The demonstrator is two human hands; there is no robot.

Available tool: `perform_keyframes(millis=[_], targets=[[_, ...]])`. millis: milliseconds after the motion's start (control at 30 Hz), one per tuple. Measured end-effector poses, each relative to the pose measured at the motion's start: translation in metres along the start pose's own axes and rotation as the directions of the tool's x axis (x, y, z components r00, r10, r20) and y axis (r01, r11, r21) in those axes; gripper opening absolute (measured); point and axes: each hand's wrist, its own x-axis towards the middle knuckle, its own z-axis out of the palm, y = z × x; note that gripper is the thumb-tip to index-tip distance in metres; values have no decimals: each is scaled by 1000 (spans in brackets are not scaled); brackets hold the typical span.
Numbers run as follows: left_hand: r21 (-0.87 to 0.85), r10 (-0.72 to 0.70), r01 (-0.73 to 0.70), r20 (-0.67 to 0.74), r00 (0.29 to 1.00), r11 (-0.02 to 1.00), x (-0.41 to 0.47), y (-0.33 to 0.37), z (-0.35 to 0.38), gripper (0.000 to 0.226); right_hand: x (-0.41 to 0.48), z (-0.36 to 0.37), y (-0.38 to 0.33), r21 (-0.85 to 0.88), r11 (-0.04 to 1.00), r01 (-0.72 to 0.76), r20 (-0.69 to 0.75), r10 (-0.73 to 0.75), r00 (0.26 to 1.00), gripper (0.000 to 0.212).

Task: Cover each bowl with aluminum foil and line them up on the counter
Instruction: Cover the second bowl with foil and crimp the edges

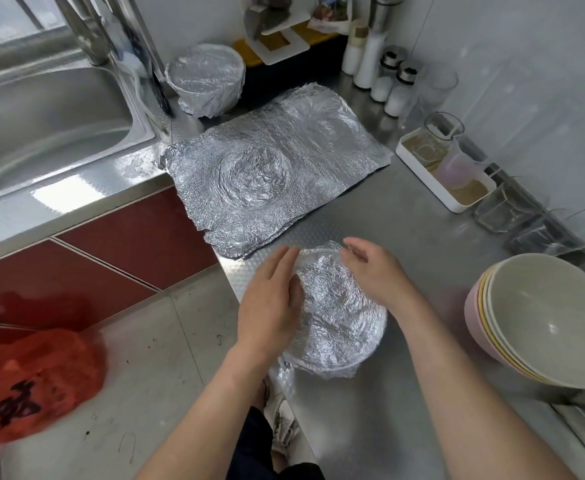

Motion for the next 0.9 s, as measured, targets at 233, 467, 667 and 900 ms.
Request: perform_keyframes(millis=[233,467,667,900], targets=[[-53,-94,92,-33,995,994,-15,2,20,44,2,10,-2,-11,998,67,-7,-68,998,23],[-23,13,-13,-5,1000,1000,0,-3,12,45,-5,16,7,-28,998,59,-129,-62,990,29],[24,110,-112,66,992,993,13,-3,-3,48,-13,7,4,29,999,17,-110,-13,994,40],[203,96,-124,143,985,971,55,12,-2,26,-2,9,-12,-134,982,133,-91,-146,985,29]])
